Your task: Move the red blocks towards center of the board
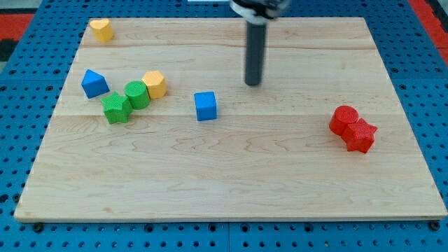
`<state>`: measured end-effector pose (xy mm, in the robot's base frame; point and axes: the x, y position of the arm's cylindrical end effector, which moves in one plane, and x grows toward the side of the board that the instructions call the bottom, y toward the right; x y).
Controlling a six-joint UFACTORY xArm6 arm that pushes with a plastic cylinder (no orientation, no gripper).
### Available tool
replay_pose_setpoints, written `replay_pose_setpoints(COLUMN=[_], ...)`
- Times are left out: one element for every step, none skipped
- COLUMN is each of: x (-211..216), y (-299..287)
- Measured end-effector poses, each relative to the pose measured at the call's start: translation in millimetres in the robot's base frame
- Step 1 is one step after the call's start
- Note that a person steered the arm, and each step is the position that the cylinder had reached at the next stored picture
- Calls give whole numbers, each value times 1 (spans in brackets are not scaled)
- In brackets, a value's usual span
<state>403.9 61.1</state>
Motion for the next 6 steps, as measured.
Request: replay_pose_setpoints(x=[39, 30, 46, 138, 166, 118], y=[-23, -120, -83, 37, 174, 186])
